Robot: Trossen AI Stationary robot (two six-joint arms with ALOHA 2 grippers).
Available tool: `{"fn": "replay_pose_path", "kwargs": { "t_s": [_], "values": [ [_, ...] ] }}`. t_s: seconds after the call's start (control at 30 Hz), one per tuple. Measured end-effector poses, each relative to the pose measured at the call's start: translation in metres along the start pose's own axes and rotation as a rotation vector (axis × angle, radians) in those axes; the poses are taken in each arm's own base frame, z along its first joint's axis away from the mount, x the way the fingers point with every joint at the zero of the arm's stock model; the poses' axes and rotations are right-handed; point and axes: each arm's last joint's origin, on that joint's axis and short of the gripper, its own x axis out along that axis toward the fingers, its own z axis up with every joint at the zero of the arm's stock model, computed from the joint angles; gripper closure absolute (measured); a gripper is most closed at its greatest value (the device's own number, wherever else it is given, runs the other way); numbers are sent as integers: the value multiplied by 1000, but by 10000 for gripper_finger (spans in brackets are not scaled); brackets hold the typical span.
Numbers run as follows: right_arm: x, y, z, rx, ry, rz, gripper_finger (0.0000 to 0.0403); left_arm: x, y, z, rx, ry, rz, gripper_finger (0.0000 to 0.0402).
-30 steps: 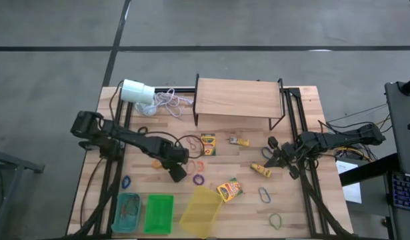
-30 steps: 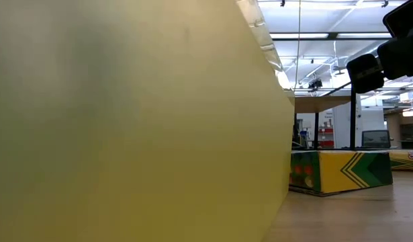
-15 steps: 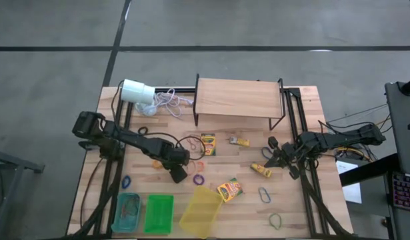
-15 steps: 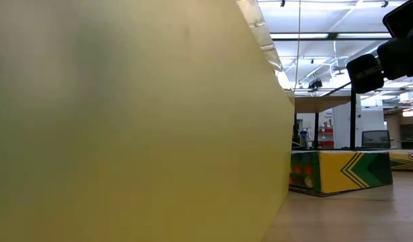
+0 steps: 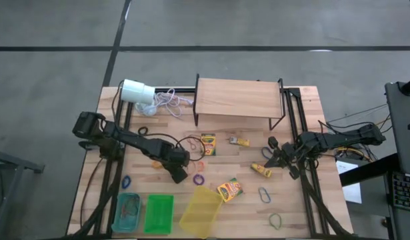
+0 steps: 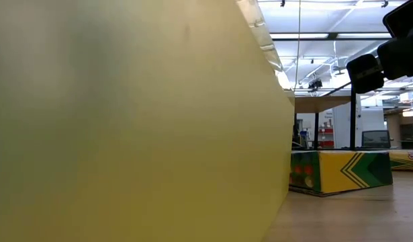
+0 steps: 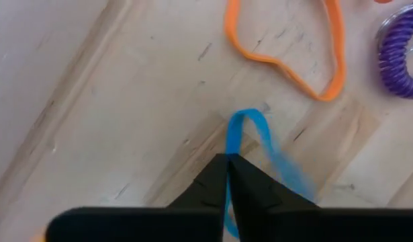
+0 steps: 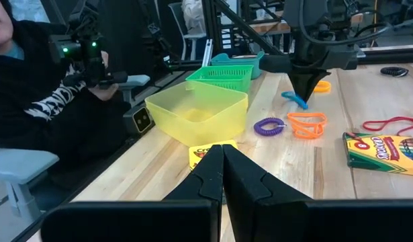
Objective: Pick & Place Office Desk Supplies
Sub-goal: Put the blue rubberband into the blue bin
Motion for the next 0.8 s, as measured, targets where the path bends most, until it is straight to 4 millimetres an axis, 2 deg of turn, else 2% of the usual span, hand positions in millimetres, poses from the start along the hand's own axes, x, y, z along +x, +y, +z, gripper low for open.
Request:
{"fn": "replay_pose_path", "kwargs": {
  "t_s": [0.13, 0.8],
  "values": [
    [0, 0, 0, 0, 0, 0, 394, 0, -1, -1, 6, -5, 4, 398],
    [0, 0, 0, 0, 0, 0, 394, -8, -13, 3, 18, -4, 0, 400]
  ]
}}
